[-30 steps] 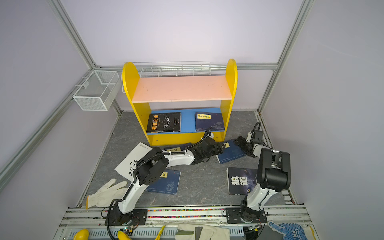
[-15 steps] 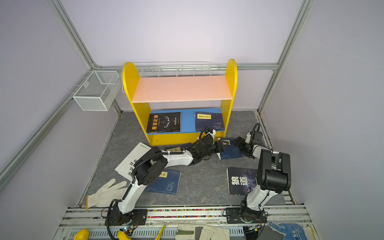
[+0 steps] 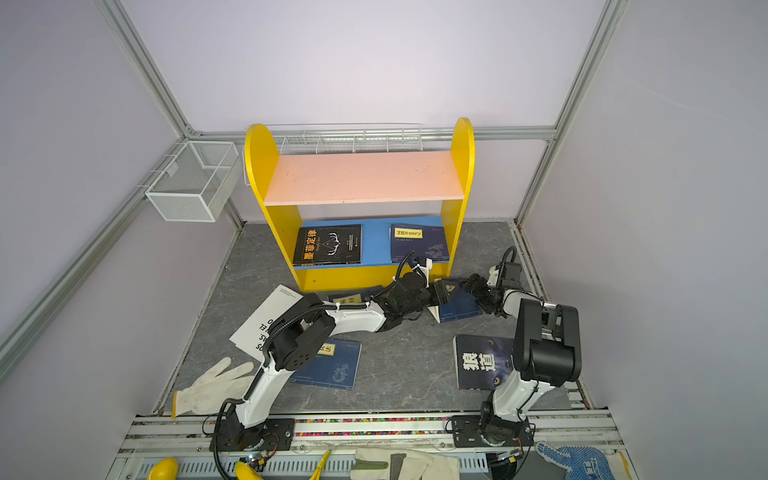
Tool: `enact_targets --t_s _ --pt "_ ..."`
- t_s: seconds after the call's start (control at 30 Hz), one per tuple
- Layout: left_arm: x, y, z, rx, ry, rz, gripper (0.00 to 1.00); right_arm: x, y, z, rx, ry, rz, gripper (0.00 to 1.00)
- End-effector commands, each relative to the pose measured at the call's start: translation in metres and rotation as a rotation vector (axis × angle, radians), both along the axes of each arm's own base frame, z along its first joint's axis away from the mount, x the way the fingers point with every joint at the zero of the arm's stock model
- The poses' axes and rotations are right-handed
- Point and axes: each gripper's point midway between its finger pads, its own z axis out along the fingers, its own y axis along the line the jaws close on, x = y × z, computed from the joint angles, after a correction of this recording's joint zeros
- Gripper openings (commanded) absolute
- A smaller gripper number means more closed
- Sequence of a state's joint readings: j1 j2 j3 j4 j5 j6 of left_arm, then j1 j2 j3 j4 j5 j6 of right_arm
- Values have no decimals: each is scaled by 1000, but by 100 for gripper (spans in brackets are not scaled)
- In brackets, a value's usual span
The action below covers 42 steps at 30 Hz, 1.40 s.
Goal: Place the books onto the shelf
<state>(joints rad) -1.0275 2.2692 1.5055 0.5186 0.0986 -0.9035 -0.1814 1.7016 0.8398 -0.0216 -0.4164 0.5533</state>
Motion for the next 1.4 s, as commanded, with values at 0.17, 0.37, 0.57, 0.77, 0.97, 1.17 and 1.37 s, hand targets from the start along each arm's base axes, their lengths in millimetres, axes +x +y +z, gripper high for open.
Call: enact_targets --t_s 0.17,0.37,0.57,0.77,0.97,1.17,1.37 --pt "-2 6 27 -28 -35 17 57 -37 16 -30 62 167 7 84" --pt "2 13 22 19 -24 55 50 -40 16 -32 60 176 5 84" --pt "2 18 16 55 -12 76 33 -39 16 -35 67 181 -1 84" --pt "3 24 17 118 -26 99 9 -36 17 -31 74 167 5 84" --pt "-3 32 34 130 -54 93 0 -23 18 17 62 17 35 86" --pt "-27 49 86 80 -96 23 0 -28 22 100 64 -161 67 99" --pt "-62 88 146 75 -196 -70 0 -59 36 178 84 -321 109 88"
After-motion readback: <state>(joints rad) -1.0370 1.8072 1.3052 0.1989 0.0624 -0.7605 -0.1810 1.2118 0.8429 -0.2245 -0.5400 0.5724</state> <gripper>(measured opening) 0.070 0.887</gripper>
